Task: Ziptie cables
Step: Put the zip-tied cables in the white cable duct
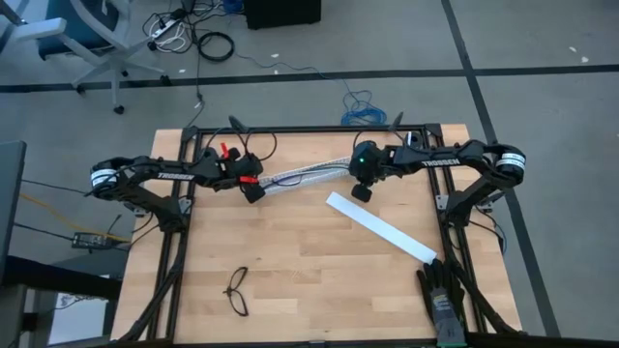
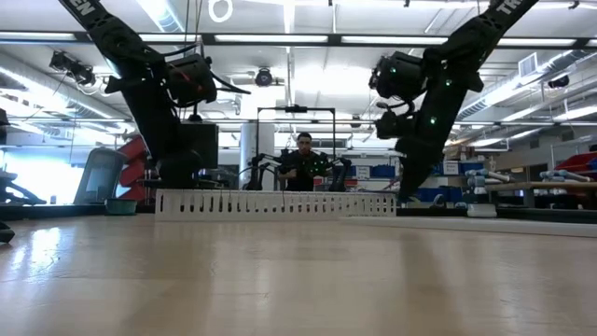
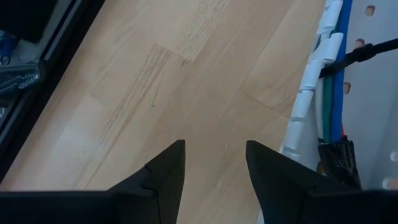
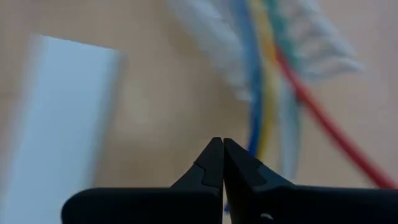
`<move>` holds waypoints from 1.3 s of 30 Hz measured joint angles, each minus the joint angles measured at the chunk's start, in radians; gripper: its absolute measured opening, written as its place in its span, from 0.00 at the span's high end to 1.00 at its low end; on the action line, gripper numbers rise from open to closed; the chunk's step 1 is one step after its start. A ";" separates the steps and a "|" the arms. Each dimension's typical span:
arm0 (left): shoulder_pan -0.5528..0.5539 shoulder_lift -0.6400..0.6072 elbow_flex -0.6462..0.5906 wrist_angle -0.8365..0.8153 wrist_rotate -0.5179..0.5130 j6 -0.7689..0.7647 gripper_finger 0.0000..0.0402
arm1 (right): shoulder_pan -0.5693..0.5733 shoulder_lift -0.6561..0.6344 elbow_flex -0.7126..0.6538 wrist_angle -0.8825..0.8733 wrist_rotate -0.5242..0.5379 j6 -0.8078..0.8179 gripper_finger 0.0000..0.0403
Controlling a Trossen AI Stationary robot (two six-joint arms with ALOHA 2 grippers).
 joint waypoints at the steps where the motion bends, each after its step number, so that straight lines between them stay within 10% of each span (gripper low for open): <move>1: 0.000 -0.002 0.000 -0.001 0.001 0.000 0.55 | 0.001 0.000 0.000 -0.002 0.066 -0.001 1.00; 5: 0.001 -0.004 -0.001 -0.001 0.011 0.000 0.55 | 0.024 0.000 -0.001 0.024 0.348 -0.039 1.00; 8: 0.000 -0.004 -0.001 -0.001 0.014 -0.001 0.55 | 0.040 -0.001 0.000 0.100 0.373 -0.091 1.00; 15: 0.000 -0.004 -0.001 -0.008 0.014 -0.003 0.55 | 0.043 -0.001 0.000 0.135 0.322 -0.056 1.00; 24: 0.000 -0.013 0.003 -0.033 0.015 -0.032 0.55 | 0.055 0.030 0.000 0.147 -0.062 0.092 1.00; 32: -0.011 -0.012 0.059 -0.194 0.244 -0.099 0.55 | 0.023 0.164 0.000 0.366 0.062 0.022 1.00; 39: -0.050 -0.009 0.061 -0.188 0.538 -0.110 0.55 | -0.025 0.257 0.100 0.551 -0.116 -0.024 1.00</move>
